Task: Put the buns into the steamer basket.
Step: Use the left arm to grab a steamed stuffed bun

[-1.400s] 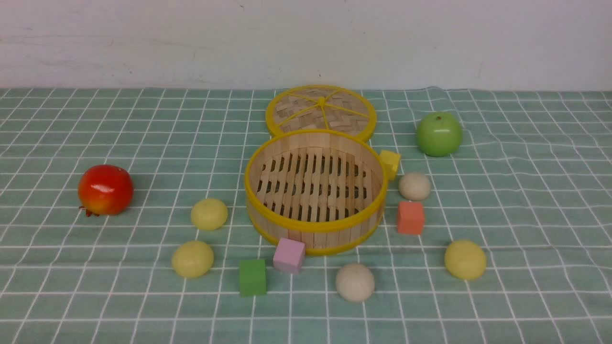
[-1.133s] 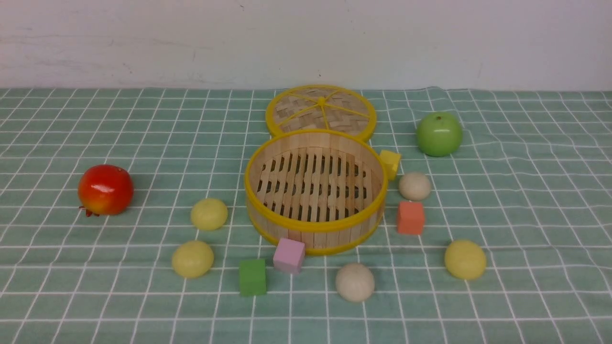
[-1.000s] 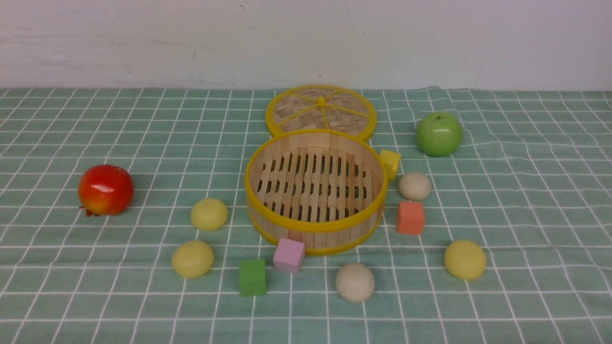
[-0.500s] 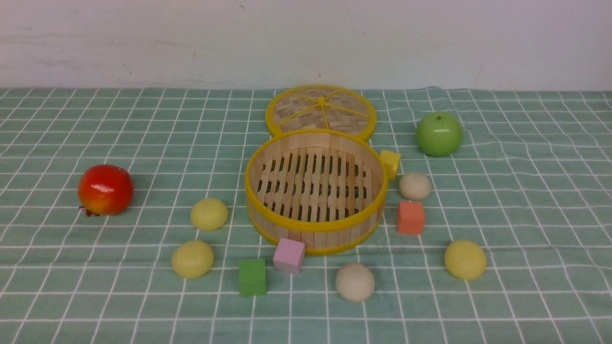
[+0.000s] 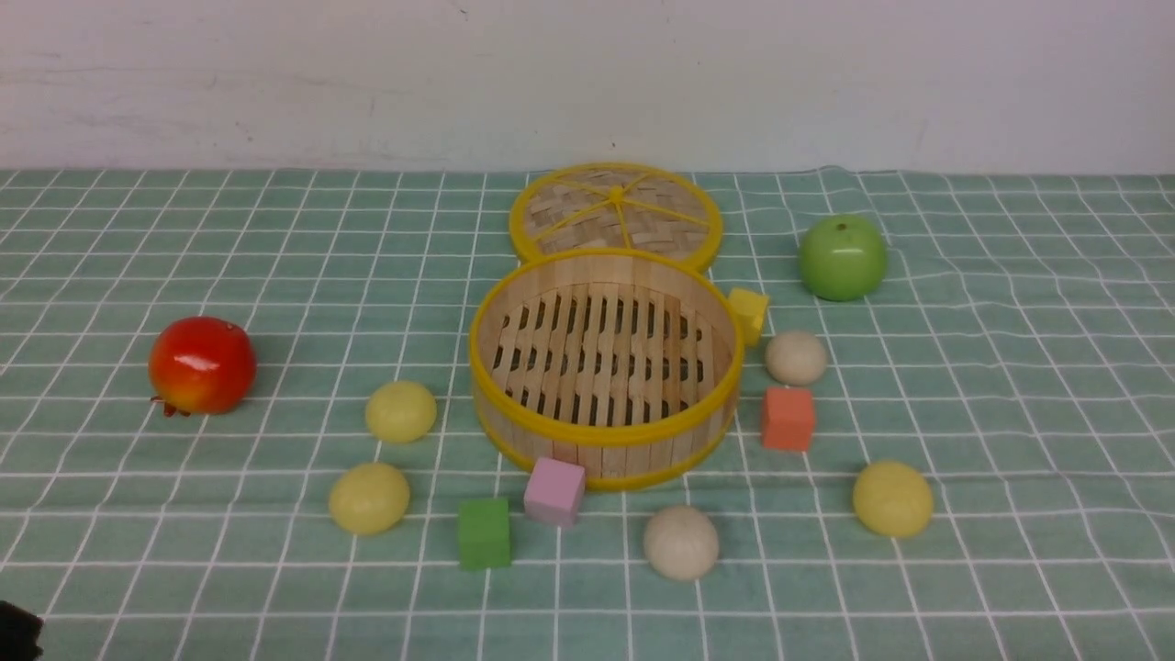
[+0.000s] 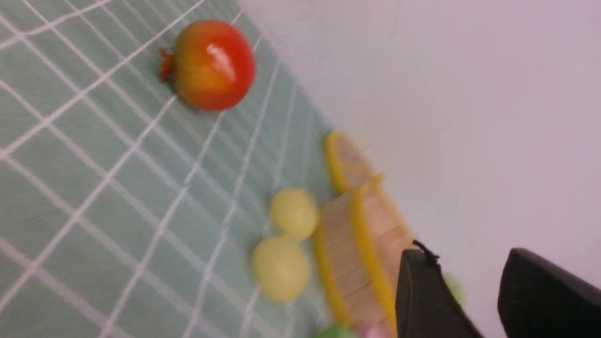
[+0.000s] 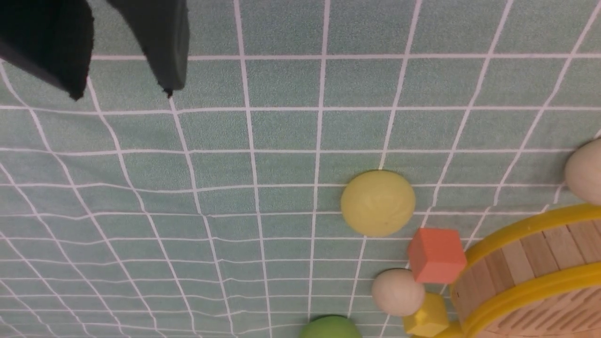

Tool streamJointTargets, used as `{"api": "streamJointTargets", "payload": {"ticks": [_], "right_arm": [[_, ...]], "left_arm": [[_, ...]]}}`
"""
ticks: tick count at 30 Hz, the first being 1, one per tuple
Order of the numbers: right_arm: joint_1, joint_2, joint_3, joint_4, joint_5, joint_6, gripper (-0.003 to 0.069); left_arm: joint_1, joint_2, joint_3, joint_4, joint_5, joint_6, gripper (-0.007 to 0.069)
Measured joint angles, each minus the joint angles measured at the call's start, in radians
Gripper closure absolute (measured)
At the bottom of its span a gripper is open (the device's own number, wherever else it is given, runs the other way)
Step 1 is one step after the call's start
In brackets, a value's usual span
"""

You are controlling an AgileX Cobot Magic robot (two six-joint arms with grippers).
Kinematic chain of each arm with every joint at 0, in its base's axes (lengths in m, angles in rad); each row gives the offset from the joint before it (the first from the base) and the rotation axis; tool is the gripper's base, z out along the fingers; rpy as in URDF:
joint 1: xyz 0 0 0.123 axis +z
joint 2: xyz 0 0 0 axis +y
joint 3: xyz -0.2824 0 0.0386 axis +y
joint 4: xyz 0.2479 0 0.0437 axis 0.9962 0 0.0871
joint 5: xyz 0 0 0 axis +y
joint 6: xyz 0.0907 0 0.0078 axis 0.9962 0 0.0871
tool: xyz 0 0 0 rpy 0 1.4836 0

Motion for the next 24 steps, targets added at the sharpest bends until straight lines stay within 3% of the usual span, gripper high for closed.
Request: {"api": "streamJointTargets", "payload": {"ticks": [3, 7, 12, 13, 15, 19, 24], "right_arm": [[0.0, 0.0, 0.0, 0.0, 0.0, 0.0, 0.0419], [0.0, 0.0, 0.0, 0.0, 0.0, 0.0, 0.0419], [0.0, 0.0, 0.0, 0.0, 0.0, 0.0, 0.0419], [0.0, 0.0, 0.0, 0.0, 0.0, 0.0, 0.0419], [0.0, 0.0, 0.0, 0.0, 0.0, 0.0, 0.0419], [0.0, 0.0, 0.0, 0.0, 0.0, 0.0, 0.0419], [0.0, 0.0, 0.0, 0.0, 0.0, 0.0, 0.0419]], "left_arm": [[0.0, 0.0, 0.0, -0.039, -0.058, -0.008, 0.0391], [0.0, 0.0, -0.085, -0.042, 0.086, 0.006, 0.0452], [0.0, 0.142, -0.422, 0.012, 0.468, 0.328, 0.0628], [0.0, 0.164, -0.434, 0.012, 0.482, 0.34, 0.0634], [0.0, 0.342, -0.584, 0.024, 0.68, 0.439, 0.0638], [0.0, 0.636, -0.732, 0.032, 0.892, 0.481, 0.0638], [0.0, 0.949, -0.836, 0.036, 0.957, 0.598, 0.0638]]}}
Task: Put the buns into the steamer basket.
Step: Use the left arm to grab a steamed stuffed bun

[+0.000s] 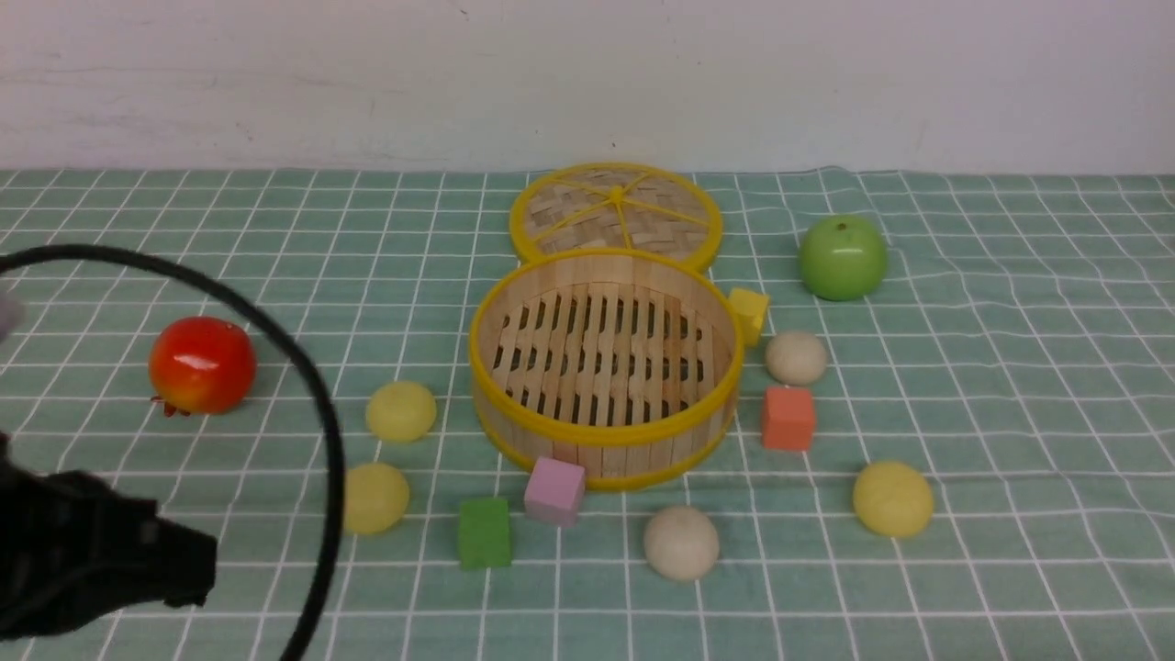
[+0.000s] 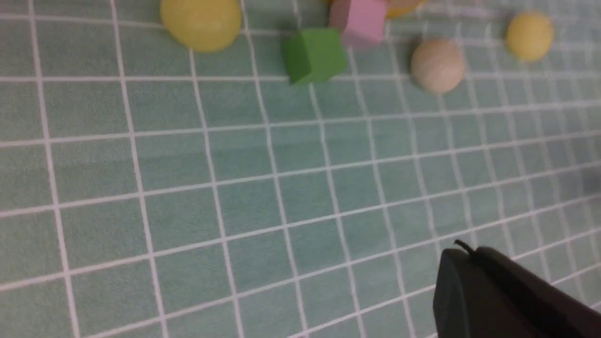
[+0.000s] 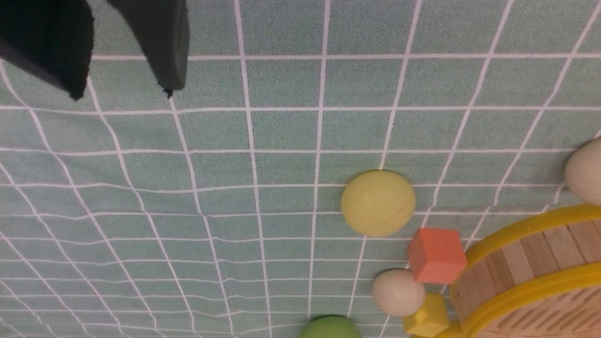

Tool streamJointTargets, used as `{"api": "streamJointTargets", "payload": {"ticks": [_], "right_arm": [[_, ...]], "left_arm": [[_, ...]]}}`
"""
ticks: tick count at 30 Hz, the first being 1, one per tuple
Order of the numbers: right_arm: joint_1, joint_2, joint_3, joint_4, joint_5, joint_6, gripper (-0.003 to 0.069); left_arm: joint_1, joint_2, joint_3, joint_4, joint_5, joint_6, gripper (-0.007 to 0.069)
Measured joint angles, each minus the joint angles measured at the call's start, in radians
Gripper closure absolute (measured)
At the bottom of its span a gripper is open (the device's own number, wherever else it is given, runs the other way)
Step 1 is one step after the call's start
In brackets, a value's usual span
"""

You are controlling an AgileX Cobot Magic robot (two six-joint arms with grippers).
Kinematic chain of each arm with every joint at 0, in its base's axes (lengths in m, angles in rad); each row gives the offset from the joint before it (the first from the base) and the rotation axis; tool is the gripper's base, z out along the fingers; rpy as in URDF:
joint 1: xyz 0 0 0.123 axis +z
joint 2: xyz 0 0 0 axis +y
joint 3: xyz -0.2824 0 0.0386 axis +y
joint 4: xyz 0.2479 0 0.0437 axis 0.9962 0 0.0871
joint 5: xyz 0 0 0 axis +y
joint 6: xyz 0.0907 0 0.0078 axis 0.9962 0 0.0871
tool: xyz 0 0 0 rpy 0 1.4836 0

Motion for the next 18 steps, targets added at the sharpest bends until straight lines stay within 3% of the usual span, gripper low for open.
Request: {"api": "streamJointTargets", "payload": {"ticks": [5, 8, 12, 18], "right_arm": [[0.0, 0.0, 0.0, 0.0, 0.0, 0.0, 0.0419], [0.0, 0.0, 0.0, 0.0, 0.0, 0.0, 0.0419], [0.0, 0.0, 0.0, 0.0, 0.0, 0.0, 0.0419], [0.0, 0.0, 0.0, 0.0, 0.0, 0.0, 0.0419]], "left_arm": [[-0.023, 0.219, -0.051, 0.006, -0.006, 0.058, 0.0638], [-0.112, 0.293, -0.076, 0.042, -0.034, 0.054, 0.0638], [-0.265, 0.345, -0.115, 0.173, -0.141, -0.066, 0.0638], [-0.293, 0.491, -0.196, 0.423, -0.193, -0.248, 0.0638]]}}
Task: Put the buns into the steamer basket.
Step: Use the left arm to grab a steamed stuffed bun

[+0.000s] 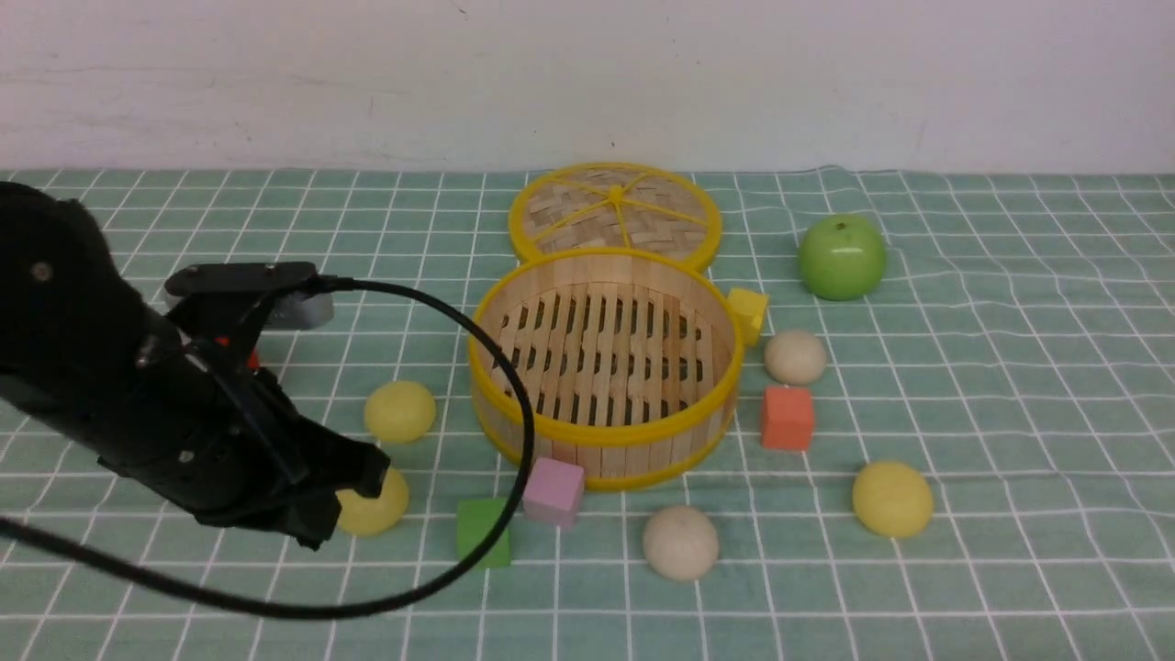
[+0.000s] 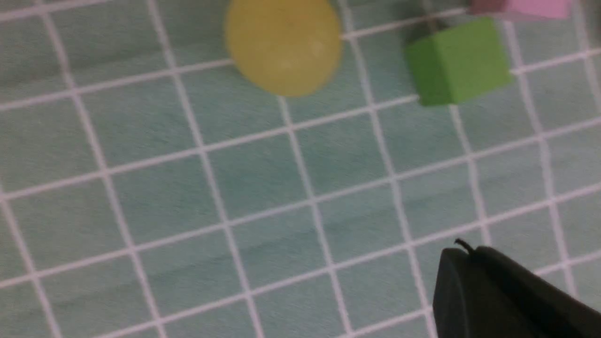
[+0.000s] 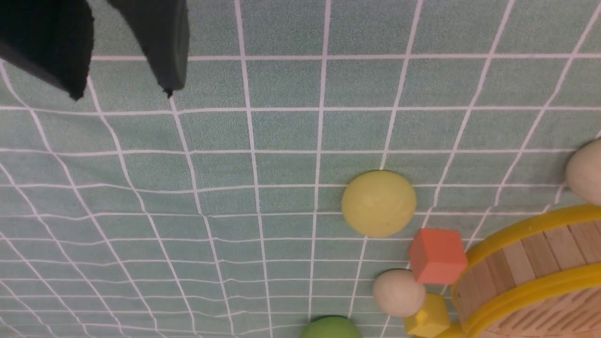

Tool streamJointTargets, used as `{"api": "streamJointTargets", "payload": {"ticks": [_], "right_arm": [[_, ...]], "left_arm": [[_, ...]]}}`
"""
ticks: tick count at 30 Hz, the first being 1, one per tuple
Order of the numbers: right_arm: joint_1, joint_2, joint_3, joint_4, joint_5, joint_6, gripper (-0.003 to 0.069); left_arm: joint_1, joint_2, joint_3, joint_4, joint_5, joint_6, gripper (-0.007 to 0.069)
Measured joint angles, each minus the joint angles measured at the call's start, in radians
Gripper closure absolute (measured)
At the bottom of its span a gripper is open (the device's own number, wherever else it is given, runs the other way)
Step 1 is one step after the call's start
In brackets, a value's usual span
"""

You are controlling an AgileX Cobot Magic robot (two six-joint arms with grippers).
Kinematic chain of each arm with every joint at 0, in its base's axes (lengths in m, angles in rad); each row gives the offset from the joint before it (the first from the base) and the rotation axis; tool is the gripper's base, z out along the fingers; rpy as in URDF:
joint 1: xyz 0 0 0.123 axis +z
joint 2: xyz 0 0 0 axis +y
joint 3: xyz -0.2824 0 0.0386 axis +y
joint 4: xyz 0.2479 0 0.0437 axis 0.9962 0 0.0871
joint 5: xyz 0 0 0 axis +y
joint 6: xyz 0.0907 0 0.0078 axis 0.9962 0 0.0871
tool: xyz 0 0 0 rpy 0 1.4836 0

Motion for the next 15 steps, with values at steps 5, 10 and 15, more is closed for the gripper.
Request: {"api": "streamJointTargets", "payload": {"ticks": [5, 10, 15], "right_arm": [[0.0, 0.0, 0.0, 0.0, 0.0, 0.0, 0.0419], [0.0, 0.0, 0.0, 0.0, 0.0, 0.0, 0.0419], [0.0, 0.0, 0.0, 0.0, 0.0, 0.0, 0.0419]], "left_arm": [[0.0, 0.129, -0.066, 0.049, -0.018, -0.018, 0.0615], [0.0, 0.228, -0.133, 0.059, -0.088, -0.02, 0.0527], [0.0, 0.312, -0.193, 0.075, -0.103, -0.02, 0.0442]]}}
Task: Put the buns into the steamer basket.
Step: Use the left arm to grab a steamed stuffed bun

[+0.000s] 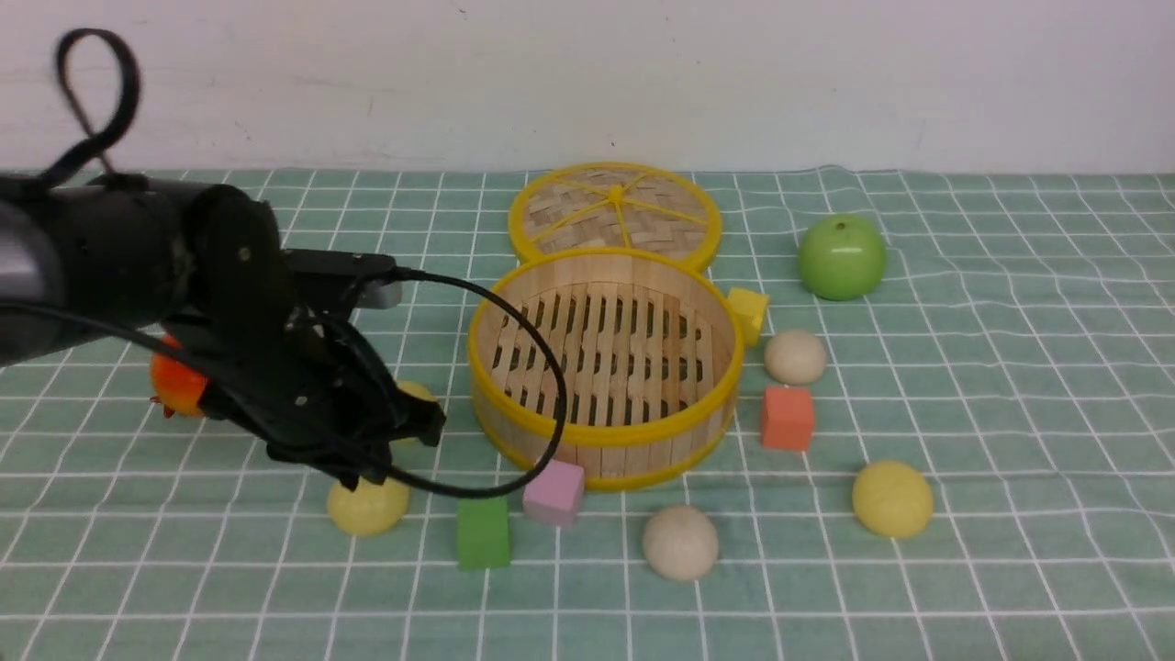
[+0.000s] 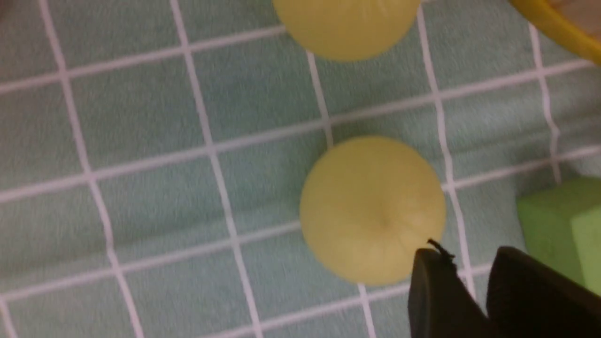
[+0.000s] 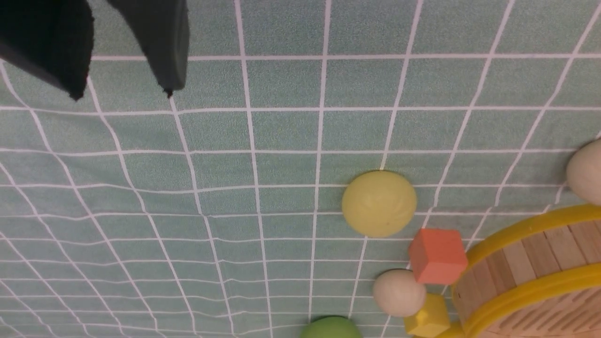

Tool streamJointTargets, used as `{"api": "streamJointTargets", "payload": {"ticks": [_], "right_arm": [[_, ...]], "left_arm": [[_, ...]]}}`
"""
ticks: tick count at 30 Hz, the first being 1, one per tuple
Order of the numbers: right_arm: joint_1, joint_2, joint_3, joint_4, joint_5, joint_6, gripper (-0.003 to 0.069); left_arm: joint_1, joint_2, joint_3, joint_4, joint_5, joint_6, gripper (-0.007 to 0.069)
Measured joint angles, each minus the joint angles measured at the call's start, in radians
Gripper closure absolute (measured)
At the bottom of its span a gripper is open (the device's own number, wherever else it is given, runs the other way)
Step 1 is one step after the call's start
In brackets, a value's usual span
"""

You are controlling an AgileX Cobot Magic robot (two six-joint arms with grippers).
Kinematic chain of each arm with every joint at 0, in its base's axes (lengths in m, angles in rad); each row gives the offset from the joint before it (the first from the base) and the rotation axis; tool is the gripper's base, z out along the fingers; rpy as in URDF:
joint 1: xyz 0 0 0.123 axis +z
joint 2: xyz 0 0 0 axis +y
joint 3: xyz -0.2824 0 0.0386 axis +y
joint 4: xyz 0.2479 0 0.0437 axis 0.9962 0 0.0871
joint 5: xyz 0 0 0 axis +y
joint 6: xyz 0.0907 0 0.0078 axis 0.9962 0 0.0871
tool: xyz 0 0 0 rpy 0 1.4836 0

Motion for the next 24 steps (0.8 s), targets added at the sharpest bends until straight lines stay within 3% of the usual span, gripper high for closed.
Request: {"api": "streamJointTargets", "payload": {"ticks": [6, 18, 20, 23, 24], "right_arm": [[0.0, 0.0, 0.0, 0.0, 0.0, 0.0, 0.0419], [0.0, 0.0, 0.0, -0.001, 0.0, 0.0, 0.0419], [0.0, 0.0, 0.0, -0.001, 0.0, 0.0, 0.0419], [0.0, 0.0, 0.0, -0.001, 0.0, 0.0, 0.0419], [0.0, 0.0, 0.0, -0.001, 0.0, 0.0, 0.0419]], "left_arm": [[0.0, 0.072, -0.035, 0.041, -0.006, -0.001, 0.0382], [0.0, 0.127, -0.043, 0.087, -0.042, -0.001, 0.0376], [0.0, 0.133, -0.043, 0.091, -0.046, -0.001, 0.0385], [0.0, 0.133, -0.043, 0.092, -0.042, -0.001, 0.0485], [0.0, 0.133, -0.043, 0.092, -0.042, -0.001, 0.0485]]}}
